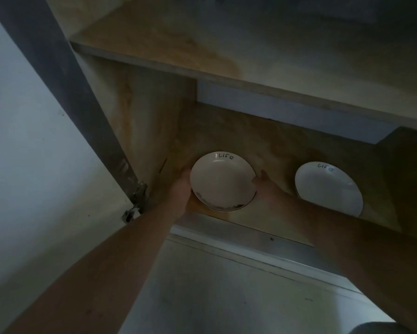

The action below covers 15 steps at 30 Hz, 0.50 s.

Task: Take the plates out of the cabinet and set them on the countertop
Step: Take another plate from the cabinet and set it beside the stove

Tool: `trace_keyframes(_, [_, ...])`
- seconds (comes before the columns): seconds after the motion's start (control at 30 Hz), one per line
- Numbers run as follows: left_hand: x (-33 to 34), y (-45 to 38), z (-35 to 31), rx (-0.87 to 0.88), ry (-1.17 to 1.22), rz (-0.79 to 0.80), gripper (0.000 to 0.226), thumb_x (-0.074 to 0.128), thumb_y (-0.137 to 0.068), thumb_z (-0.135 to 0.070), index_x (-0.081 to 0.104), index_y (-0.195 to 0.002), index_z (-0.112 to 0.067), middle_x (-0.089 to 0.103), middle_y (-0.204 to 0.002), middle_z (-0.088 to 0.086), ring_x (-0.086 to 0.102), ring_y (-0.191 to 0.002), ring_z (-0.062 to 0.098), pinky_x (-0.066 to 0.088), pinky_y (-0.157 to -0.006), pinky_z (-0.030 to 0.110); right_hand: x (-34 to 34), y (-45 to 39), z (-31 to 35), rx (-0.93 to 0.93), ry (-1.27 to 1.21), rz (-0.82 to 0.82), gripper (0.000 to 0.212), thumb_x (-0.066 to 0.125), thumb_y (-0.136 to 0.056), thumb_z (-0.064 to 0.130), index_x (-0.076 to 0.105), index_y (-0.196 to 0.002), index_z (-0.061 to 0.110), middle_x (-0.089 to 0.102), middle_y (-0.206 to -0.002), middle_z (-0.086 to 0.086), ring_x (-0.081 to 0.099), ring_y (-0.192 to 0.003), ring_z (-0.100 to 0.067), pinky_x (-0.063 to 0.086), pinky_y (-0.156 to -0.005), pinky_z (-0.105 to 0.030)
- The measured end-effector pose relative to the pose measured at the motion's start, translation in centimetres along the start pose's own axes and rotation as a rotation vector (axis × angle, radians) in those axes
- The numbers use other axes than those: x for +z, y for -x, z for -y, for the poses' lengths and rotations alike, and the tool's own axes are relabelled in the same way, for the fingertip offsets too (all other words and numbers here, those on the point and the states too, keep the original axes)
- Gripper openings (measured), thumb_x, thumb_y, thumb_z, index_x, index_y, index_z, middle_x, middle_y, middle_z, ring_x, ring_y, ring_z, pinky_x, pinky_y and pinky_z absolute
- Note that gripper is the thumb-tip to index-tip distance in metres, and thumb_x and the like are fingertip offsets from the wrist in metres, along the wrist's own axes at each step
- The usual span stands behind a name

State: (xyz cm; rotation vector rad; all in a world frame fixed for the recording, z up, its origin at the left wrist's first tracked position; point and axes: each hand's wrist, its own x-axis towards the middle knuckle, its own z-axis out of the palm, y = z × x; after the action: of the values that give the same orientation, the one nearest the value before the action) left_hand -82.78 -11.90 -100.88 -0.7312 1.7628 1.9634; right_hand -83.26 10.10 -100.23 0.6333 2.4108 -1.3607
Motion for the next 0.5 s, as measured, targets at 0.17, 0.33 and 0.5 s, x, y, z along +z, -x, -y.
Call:
trace_keyframes(0.17, [-1.3,0.3,-0.8,-0.059,0.323,0.09,0.043,0.034,-0.102,-0.049,0.055,-0.125,-0.019,0.064,-0.121,0.004,0.062,-0.109,0.024,0.052,-0.088,0.046,-0.6,1.5,1.2,0.147,-0.463,0.111,0.024,0.043,-0.098,0.022,0.05,-0.121,0.018,0.057,-0.123,-0.012,0.065,-0.099,-0.019,0.051,-0.087,-0.041])
trace_keyframes(0.33, [-2.8,0.2,-0.3,-0.181,0.188,0.124,0.064,0.04,-0.092,-0.067,0.062,-0.117,-0.012,0.066,-0.116,0.013,0.064,-0.102,0.032,0.056,-0.069,0.046,-1.3,2.6,1.0,0.327,-0.562,0.203,0.032,0.039,-0.1,0.042,0.054,-0.113,0.016,0.057,-0.104,-0.005,0.056,-0.094,-0.026,0.046,-0.077,-0.044])
trace_keyframes(0.5, [-3.6,0.2,-0.1,-0.22,0.148,0.168,0.075,0.037,-0.09,-0.071,0.059,-0.124,-0.008,0.065,-0.119,0.016,0.061,-0.11,0.034,0.052,-0.088,0.056,-0.8,2.3,0.8,0.389,-0.542,0.206,0.035,0.04,-0.093,0.039,0.057,-0.113,0.015,0.06,-0.102,-0.005,0.056,-0.094,-0.024,0.047,-0.074,-0.043])
